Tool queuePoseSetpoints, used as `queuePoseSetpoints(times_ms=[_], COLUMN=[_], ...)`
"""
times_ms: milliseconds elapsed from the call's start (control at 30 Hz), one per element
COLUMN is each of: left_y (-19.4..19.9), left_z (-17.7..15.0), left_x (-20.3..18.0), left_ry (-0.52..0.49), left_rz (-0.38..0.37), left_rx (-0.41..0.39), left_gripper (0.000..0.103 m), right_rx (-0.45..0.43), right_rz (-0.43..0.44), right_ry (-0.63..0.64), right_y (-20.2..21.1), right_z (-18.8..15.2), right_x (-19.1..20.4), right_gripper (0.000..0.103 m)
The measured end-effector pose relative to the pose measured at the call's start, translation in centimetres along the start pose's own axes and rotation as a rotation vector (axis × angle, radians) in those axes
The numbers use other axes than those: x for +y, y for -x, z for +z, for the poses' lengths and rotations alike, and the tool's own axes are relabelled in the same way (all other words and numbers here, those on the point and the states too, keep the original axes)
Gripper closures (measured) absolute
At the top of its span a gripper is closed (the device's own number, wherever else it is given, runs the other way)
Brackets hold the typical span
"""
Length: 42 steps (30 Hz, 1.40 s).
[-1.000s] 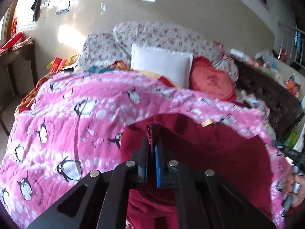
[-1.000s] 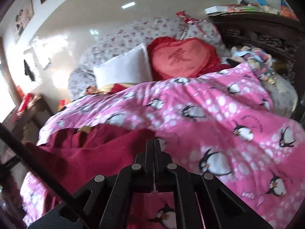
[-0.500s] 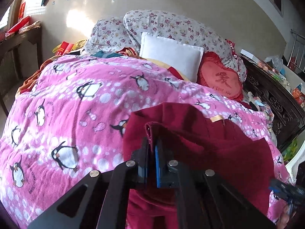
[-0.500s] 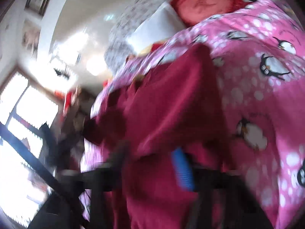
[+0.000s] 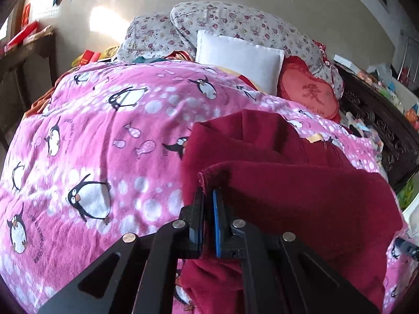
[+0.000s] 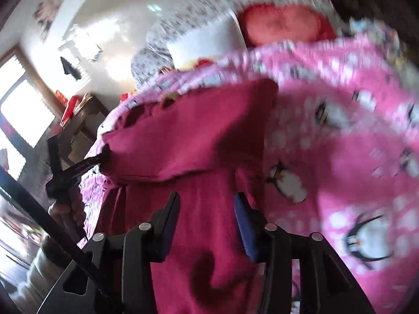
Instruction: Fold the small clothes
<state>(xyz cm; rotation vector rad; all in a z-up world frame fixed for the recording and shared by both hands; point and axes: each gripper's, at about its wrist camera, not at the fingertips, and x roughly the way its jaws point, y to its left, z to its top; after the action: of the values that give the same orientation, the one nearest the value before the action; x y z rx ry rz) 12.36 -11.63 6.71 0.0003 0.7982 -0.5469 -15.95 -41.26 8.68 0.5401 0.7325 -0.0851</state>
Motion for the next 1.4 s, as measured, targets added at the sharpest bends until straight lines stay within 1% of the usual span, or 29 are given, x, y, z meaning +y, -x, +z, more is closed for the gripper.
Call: queuePoseSetpoints(times_ms=[67, 133, 200, 233, 267, 333, 367, 400, 433, 500, 567, 600, 633, 667, 700, 733, 800, 867, 900, 967, 1033, 1067, 1100, 1133, 1200, 1267, 1333, 1367, 1400], left_y=[0.2, 0.1, -0.2, -0.4, -0.8, -1.0, -1.1, -1.2, -1.1, -0.7, 0.3, 1.1, 1.6, 2.3, 2.5, 2.5, 1.6, -0.1, -0.3, 0.5, 2.0, 3.1, 3.8, 4.4, 6.3, 8.7, 11.0, 12.1, 13.0], left_z=[0.2, 0.2, 0.0, -0.1, -0.2, -0.3, -0.3, -0.3, -0.3, -0.2, -0.3, -0.5, -0.6, -0.9, -1.1, -1.5, -2.2, -3.1, -3.5, -4.1, -4.5, -4.8, -5.1, -5.3, -6.1, -7.2, -8.5, -9.3, -10.1], left_x=[-0.4, -1.0, -1.3, -1.2, -1.1, -1.0, -1.1, -1.2, -1.5, -1.8, -1.8, -1.7, -1.6, -1.6, -1.7, -1.7, -1.8, -2.1, -1.9, -1.4, -1.2, -1.3, -1.4, -1.4, -1.3, -0.9, -0.4, -0.1, 0.1], left_ry=[-0.021, -0.041, -0.045, -0.043, -0.034, -0.026, -0.028, -0.033, -0.041, -0.052, -0.040, -0.026, -0.020, -0.021, -0.024, -0.030, -0.037, -0.057, -0.049, -0.023, -0.019, -0.021, -0.020, -0.018, -0.002, 0.008, 0.013, 0.016, 0.017], left_rz=[0.010, 0.033, 0.052, 0.059, 0.061, 0.062, 0.063, 0.070, 0.080, 0.083, 0.059, 0.042, 0.034, 0.029, 0.028, 0.028, 0.053, 0.096, 0.098, 0.072, 0.053, 0.043, 0.038, 0.033, 0.002, -0.039, -0.053, -0.063, -0.077], left_rx=[-0.005, -0.009, -0.009, -0.005, 0.001, 0.006, 0.008, 0.009, 0.009, 0.010, 0.011, 0.007, -0.002, -0.012, -0.011, -0.002, 0.030, 0.103, 0.118, 0.117, 0.099, 0.088, 0.091, 0.099, 0.128, 0.133, 0.134, 0.135, 0.139], left_gripper=[0.097, 0.097, 0.097, 0.096, 0.096, 0.094, 0.094, 0.093, 0.093, 0.089, 0.070, 0.053, 0.043, 0.040, 0.033, 0.029, 0.029, 0.029, 0.029, 0.029, 0.029, 0.029, 0.029, 0.029, 0.029, 0.028, 0.021, 0.020, 0.020], right_rx=[-0.078, -0.126, -0.123, -0.109, -0.085, -0.003, 0.008, -0.020, -0.042, -0.039, -0.061, -0.082, -0.098, -0.099, -0.091, -0.062, 0.006, -0.014, -0.022, -0.047, -0.068, -0.047, 0.013, 0.056, 0.040, 0.022, -0.018, -0.026, -0.022], right_rz=[-0.006, -0.045, -0.098, -0.131, -0.195, -0.269, -0.270, -0.263, -0.251, -0.221, -0.196, -0.212, -0.239, -0.276, -0.295, -0.327, -0.344, -0.328, -0.319, -0.305, -0.333, -0.359, -0.407, -0.426, -0.380, -0.311, -0.233, -0.202, -0.185], right_ry=[0.039, 0.084, 0.132, 0.168, 0.201, 0.200, 0.194, 0.200, 0.199, 0.149, 0.146, 0.171, 0.189, 0.197, 0.195, 0.178, 0.138, 0.114, 0.111, 0.116, 0.153, 0.179, 0.200, 0.186, 0.130, 0.049, 0.038, 0.043, 0.045], right_y=[1.8, 1.6, -0.3, -1.8, -3.9, -6.6, -7.1, -7.0, -6.6, -5.9, -4.5, -4.0, -3.8, -4.0, -4.2, -5.1, -6.9, -6.7, -5.9, -3.8, -2.5, -2.9, -4.5, -5.8, -5.5, -2.3, 1.2, 3.4, 4.5], right_z=[1.2, 2.4, 4.2, 4.9, 5.2, 4.7, 4.2, 3.6, 3.4, 3.9, 4.5, 4.9, 5.2, 5.5, 5.5, 5.7, 5.6, 5.2, 5.0, 4.2, 2.8, 2.3, 1.7, 1.5, 1.4, 1.2, -0.1, -1.3, -2.1], right_x=[1.0, 2.2, 3.1, 3.6, 3.8, 2.8, 2.2, 1.5, 1.1, 0.8, 1.5, 2.1, 2.6, 2.8, 2.9, 2.3, 0.9, 0.3, 0.5, 1.3, 2.1, 2.2, 1.7, 0.9, -0.1, -0.4, 0.1, 0.3, 0.4], right_gripper=[0.056, 0.059, 0.085, 0.087, 0.087, 0.089, 0.090, 0.093, 0.093, 0.093, 0.090, 0.090, 0.088, 0.081, 0.073, 0.071, 0.071, 0.071, 0.071, 0.071, 0.064, 0.060, 0.060, 0.059, 0.059, 0.059, 0.047, 0.032, 0.026])
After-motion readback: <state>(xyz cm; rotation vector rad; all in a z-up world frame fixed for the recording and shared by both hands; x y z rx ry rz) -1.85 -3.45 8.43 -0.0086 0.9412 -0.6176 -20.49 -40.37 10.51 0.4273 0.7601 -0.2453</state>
